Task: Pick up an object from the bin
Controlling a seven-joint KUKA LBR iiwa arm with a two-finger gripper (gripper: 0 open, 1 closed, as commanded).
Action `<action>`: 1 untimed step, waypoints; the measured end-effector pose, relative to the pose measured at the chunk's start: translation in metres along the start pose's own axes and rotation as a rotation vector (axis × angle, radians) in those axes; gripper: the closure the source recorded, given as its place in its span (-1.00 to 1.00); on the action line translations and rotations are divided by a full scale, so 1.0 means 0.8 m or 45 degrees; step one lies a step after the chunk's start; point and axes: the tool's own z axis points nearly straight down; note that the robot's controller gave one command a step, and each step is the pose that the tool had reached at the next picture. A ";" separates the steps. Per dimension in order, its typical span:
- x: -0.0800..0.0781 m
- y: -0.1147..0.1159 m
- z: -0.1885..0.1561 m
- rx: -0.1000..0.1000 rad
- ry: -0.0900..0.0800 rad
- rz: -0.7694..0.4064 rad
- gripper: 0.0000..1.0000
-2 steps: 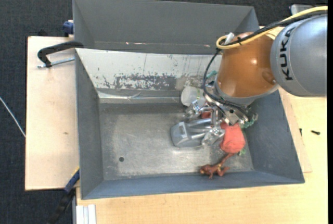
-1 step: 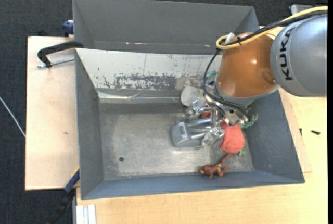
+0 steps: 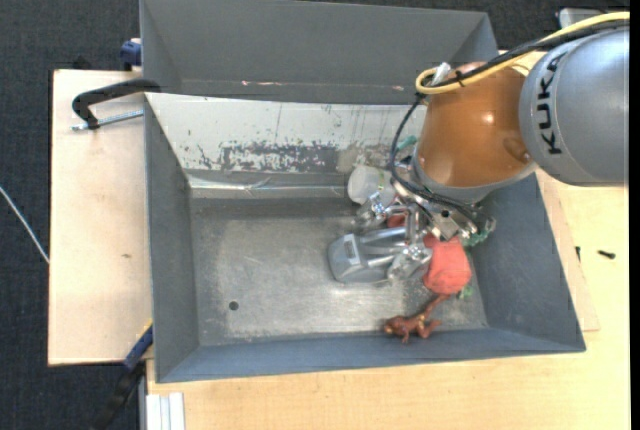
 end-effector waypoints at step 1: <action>0.000 -0.001 0.000 -0.003 0.010 -0.001 1.00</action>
Offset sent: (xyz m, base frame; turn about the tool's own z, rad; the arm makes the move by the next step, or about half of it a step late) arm 0.0000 0.0000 0.0000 0.0000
